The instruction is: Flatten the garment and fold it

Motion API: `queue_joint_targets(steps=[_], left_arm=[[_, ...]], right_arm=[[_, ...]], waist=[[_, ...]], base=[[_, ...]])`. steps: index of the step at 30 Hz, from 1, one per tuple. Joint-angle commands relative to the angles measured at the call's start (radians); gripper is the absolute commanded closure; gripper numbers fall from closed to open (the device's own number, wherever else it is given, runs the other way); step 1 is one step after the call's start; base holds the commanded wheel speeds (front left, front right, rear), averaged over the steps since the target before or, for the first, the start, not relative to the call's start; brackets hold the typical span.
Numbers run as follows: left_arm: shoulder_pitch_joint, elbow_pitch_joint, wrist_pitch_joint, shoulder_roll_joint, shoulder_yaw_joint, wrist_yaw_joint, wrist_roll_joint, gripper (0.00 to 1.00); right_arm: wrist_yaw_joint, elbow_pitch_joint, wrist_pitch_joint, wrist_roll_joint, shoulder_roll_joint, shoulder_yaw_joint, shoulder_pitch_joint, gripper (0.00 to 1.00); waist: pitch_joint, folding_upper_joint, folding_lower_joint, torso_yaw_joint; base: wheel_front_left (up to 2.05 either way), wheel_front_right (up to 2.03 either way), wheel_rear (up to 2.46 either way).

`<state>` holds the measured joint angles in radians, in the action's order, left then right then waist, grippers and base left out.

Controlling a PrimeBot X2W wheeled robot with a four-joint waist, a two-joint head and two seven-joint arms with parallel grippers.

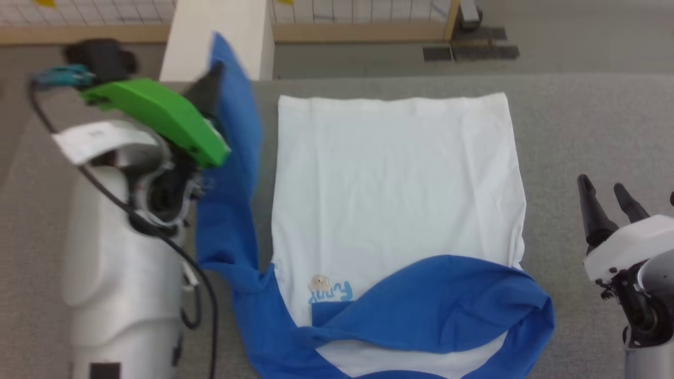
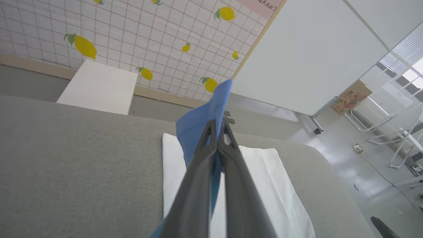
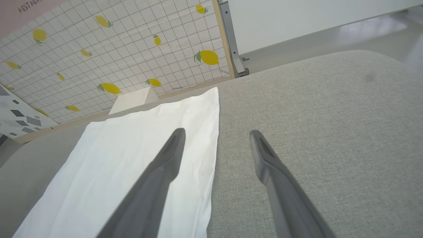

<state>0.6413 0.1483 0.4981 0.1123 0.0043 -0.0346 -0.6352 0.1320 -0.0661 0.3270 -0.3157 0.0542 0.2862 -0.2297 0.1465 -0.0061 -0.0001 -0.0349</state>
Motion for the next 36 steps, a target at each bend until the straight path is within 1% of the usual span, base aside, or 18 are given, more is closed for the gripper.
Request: queue_joint_targets(steps=[1,4,7,11,13,15,19,23,28,35,36], left_arm=[[-0.035,-0.017,-0.005,-0.022,-0.034,-0.014,-0.014,1.00],[-0.082,-0.038,-0.008,-0.049,-0.125,-0.026,-0.036,1.00],[-0.127,-0.035,-0.015,-0.060,-0.247,-0.028,-0.076,1.00],[-0.172,-0.013,-0.054,-0.061,-0.450,0.002,-0.175,1.00],[-0.180,0.005,-0.073,-0.062,-0.545,0.019,-0.204,1.00],[-0.182,0.027,-0.093,-0.062,-0.626,0.034,-0.227,1.00],[-0.163,0.081,-0.137,-0.062,-0.757,0.049,-0.254,1.00],[-0.137,0.128,-0.174,-0.062,-0.850,0.056,-0.288,1.00],[-0.120,0.198,-0.166,-0.062,-0.962,0.060,-0.307,1.00],[-0.114,0.274,-0.148,-0.062,-1.052,0.061,-0.351,1.00],[-0.113,0.279,-0.143,-0.062,-1.059,0.064,-0.367,0.92]], right_arm=[[-0.001,0.007,0.006,0.003,-0.001,0.005,0.019,0.00],[-0.001,0.017,0.018,0.003,-0.002,0.005,0.037,0.00],[-0.001,0.026,0.027,0.002,-0.002,0.006,0.050,0.00],[-0.001,0.029,0.032,-0.003,-0.003,-0.001,0.058,0.00],[-0.001,0.026,0.030,-0.008,-0.003,-0.005,0.057,0.00],[-0.001,0.023,0.025,-0.014,-0.004,-0.010,0.056,0.00],[-0.001,0.013,0.016,-0.027,-0.004,-0.021,0.049,0.00],[-0.001,-0.001,0.001,-0.037,-0.004,-0.029,0.037,0.00],[-0.001,-0.025,-0.020,-0.048,-0.004,-0.041,0.021,0.00],[-0.001,-0.056,-0.041,-0.053,-0.004,-0.046,0.003,0.00],[-0.001,-0.060,-0.043,-0.052,-0.004,-0.046,0.001,0.00]], waist=[[-0.097,0.0061,0.0001,0.040],[-0.110,0.0061,0.0001,0.029],[-0.109,0.0061,0.0001,0.010],[-0.093,0.0061,0.0001,-0.028],[-0.079,0.0061,0.0001,-0.047],[-0.062,0.0061,0.0001,-0.068],[-0.025,0.0061,0.0001,-0.104],[0.012,0.0061,0.0001,-0.132],[0.046,0.0061,0.0001,-0.153],[0.058,0.0061,0.0001,-0.155],[0.056,0.0061,0.0001,-0.153]], base=[[0.00,0.00,0.00],[0.00,0.00,0.00],[0.00,0.00,0.00],[0.00,0.00,0.00],[0.00,0.00,0.00],[0.00,0.00,0.00],[0.00,0.00,0.00],[0.00,0.00,0.00],[0.00,0.00,0.00],[0.00,0.00,0.00],[0.00,0.00,0.00]])
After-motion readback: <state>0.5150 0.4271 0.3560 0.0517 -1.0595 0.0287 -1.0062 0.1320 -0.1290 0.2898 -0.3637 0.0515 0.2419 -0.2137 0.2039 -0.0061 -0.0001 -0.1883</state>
